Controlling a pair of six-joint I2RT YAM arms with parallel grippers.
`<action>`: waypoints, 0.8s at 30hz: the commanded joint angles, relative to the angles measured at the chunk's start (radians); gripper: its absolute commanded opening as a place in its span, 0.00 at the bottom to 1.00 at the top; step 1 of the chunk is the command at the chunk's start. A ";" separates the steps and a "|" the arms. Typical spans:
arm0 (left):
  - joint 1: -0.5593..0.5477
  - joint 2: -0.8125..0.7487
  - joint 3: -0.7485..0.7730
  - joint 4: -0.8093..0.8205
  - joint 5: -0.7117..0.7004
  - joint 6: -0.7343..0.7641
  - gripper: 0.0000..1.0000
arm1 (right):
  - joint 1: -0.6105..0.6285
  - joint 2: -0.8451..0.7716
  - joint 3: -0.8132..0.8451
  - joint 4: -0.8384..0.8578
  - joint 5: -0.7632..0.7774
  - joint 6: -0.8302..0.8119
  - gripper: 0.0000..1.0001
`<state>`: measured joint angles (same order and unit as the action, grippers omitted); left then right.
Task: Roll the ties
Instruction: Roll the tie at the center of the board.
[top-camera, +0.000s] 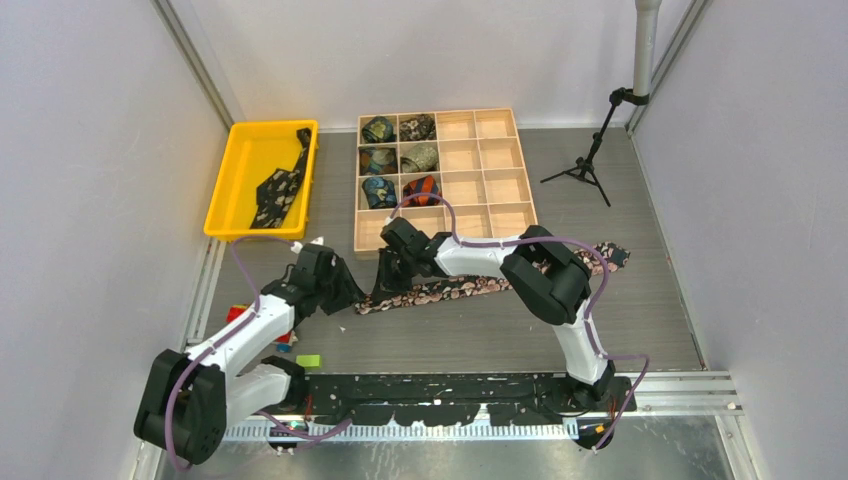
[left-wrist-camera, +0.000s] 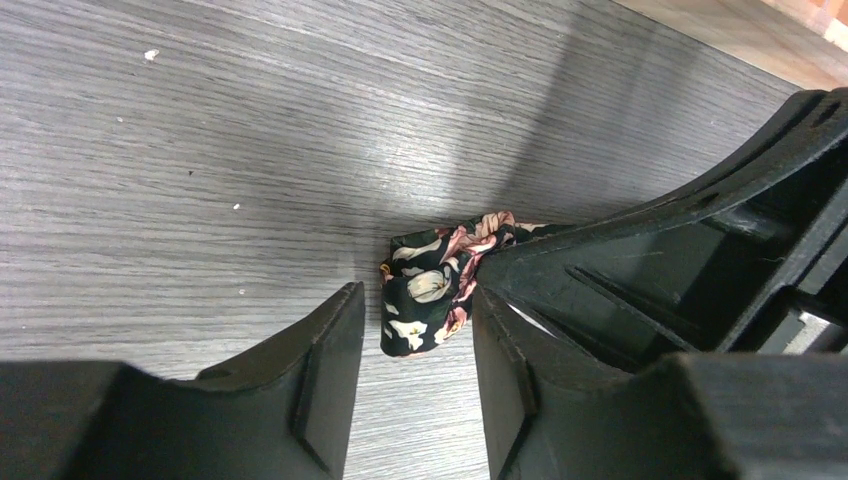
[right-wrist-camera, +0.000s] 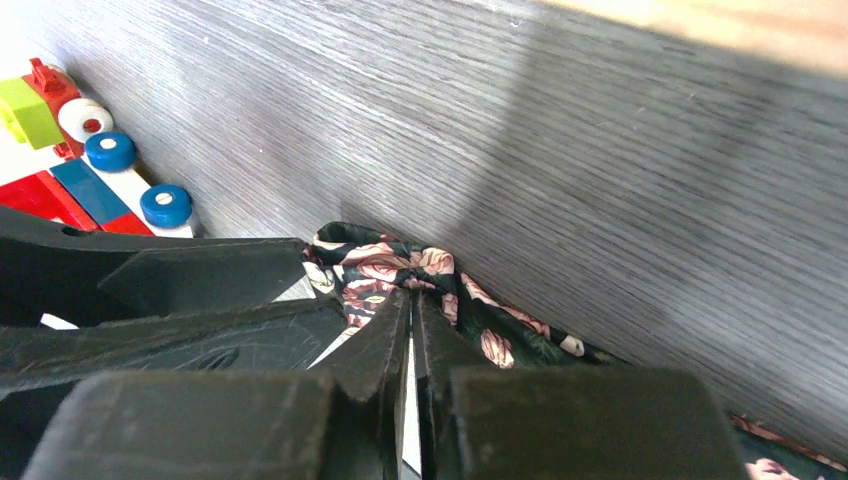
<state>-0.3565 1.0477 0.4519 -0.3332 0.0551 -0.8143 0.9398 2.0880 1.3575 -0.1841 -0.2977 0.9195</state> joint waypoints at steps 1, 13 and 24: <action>0.008 0.037 -0.007 0.054 0.019 -0.010 0.40 | -0.002 0.007 -0.032 -0.013 0.022 -0.008 0.11; 0.009 0.050 -0.040 0.131 0.056 -0.026 0.16 | -0.007 -0.041 -0.073 0.025 0.047 -0.002 0.09; 0.010 0.035 0.089 -0.067 0.097 0.097 0.00 | -0.009 -0.194 -0.043 -0.016 0.089 -0.054 0.10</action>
<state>-0.3511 1.0946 0.4458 -0.2966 0.1303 -0.7937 0.9329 2.0109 1.2873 -0.1642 -0.2531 0.9089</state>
